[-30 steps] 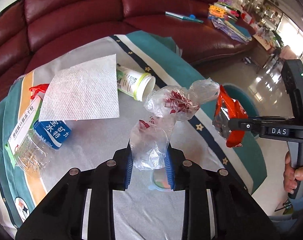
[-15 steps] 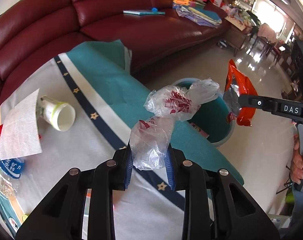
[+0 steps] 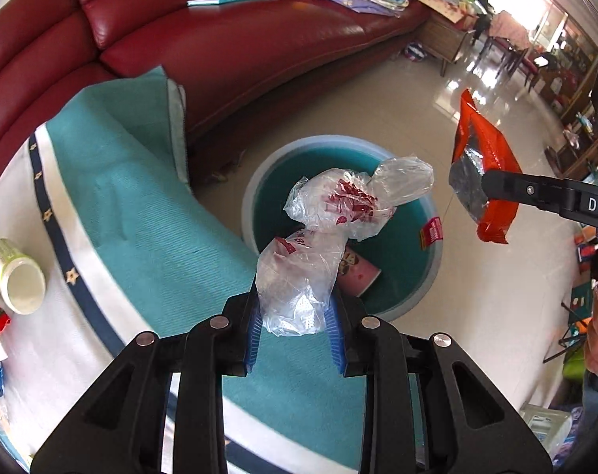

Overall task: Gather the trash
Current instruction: 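Carry the red snack bag and clear plastic bag over the bin and release both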

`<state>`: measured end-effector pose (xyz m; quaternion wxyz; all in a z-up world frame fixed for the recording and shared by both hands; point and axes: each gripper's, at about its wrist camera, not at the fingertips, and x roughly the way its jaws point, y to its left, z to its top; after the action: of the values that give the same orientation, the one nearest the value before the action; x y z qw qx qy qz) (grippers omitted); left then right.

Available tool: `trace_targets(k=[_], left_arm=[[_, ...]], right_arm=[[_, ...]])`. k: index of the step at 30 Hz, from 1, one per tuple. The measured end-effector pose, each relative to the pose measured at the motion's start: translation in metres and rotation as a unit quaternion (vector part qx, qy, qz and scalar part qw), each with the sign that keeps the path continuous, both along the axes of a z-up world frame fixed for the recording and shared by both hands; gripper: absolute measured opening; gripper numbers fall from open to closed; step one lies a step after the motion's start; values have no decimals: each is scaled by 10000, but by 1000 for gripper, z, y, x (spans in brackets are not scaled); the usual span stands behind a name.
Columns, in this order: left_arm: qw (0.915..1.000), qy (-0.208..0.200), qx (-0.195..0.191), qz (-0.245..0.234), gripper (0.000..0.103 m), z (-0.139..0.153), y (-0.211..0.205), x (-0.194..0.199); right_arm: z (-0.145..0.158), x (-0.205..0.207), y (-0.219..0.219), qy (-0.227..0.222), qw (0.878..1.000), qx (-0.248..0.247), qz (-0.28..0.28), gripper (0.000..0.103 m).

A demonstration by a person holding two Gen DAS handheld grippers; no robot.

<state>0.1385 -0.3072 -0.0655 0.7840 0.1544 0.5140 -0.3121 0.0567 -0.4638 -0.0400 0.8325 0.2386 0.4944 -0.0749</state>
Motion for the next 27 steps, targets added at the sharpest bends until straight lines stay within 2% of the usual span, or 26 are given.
trace_targets(k=[5, 8, 10, 13, 19, 27], left_arm=[[9999, 153, -24, 7, 29, -13, -15, 9], [9997, 252, -79, 19, 34, -19, -21, 14], [9996, 245, -100, 38, 57, -20, -24, 14], [9999, 103, -125, 58, 70, -19, -26, 14], [9999, 48, -70, 106, 91, -17, -18, 14], [9993, 278, -163, 196, 95, -20, -1, 17]], right_arm=[[-4, 11, -1, 150, 9998, -107, 96, 31], [-7, 19, -1, 240, 9995, -155, 158, 31], [-8, 23, -1, 267, 9993, -187, 181, 31], [-8, 29, 0, 294, 9991, -228, 214, 32], [-12, 37, 3, 372, 9987, -255, 254, 34], [-20, 48, 14, 515, 9977, -274, 338, 36]])
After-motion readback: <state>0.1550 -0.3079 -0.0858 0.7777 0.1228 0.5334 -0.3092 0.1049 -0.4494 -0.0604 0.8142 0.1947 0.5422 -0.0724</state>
